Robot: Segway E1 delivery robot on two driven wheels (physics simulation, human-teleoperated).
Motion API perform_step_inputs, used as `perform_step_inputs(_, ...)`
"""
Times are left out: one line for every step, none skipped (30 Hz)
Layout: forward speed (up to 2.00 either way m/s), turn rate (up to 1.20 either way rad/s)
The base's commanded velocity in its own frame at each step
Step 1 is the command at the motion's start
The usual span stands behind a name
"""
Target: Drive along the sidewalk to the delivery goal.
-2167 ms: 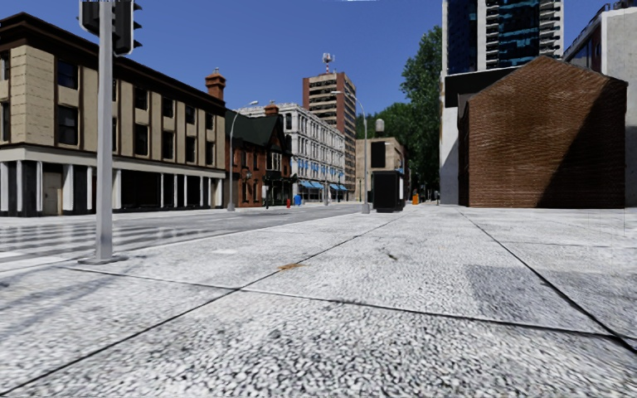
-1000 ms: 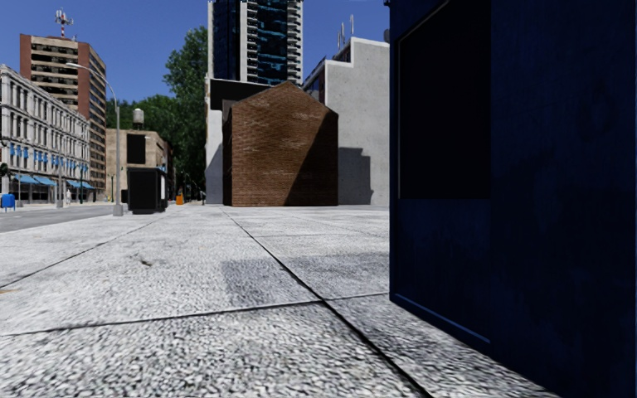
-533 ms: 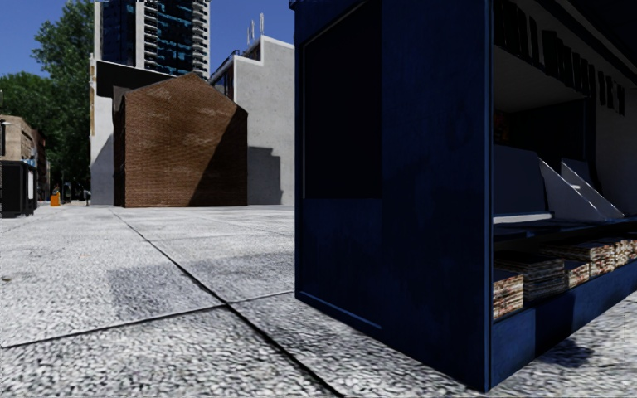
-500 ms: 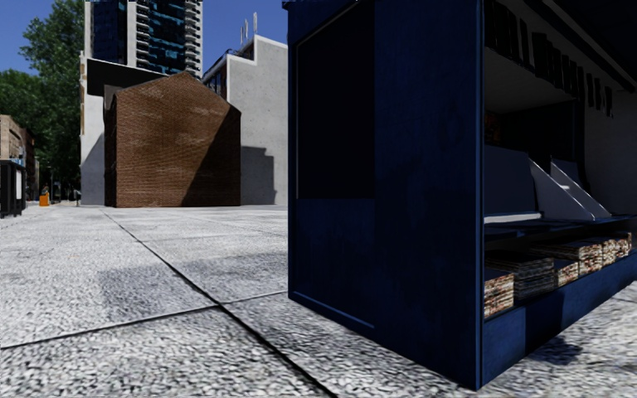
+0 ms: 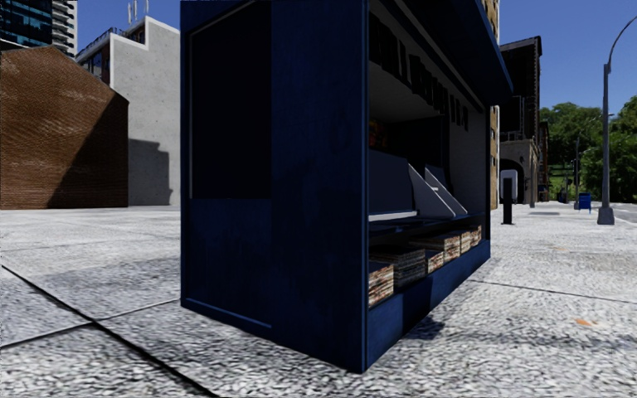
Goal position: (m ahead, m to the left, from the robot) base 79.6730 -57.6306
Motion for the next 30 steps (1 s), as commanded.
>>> perform_step_inputs(0.00, -0.72)
perform_step_inputs(0.00, -0.72)
perform_step_inputs(0.00, -0.72)
perform_step_inputs(0.00, -0.72)
perform_step_inputs(0.00, -0.72)
perform_step_inputs(0.00, -0.72)
perform_step_inputs(0.00, -0.72)
perform_step_inputs(0.00, -0.72)
perform_step_inputs(0.00, -0.72)
perform_step_inputs(0.00, -0.72)
perform_step_inputs(0.00, -0.72)
perform_step_inputs(0.00, -0.72)
perform_step_inputs(0.00, -0.72)
perform_step_inputs(0.00, -0.72)
perform_step_inputs(0.00, -0.72)
perform_step_inputs(0.00, -0.72)
perform_step_inputs(0.00, -0.72)
perform_step_inputs(0.00, -0.72)
perform_step_inputs(0.00, -0.73)
perform_step_inputs(0.00, -0.73)
perform_step_inputs(0.00, -0.73)
perform_step_inputs(0.00, -0.73)
perform_step_inputs(0.00, -0.73)
perform_step_inputs(0.00, -0.73)
perform_step_inputs(0.00, -0.73)
perform_step_inputs(0.00, -0.74)
perform_step_inputs(0.00, -0.77)
perform_step_inputs(0.00, -0.77)
perform_step_inputs(0.00, -0.78)
perform_step_inputs(0.00, -0.78)
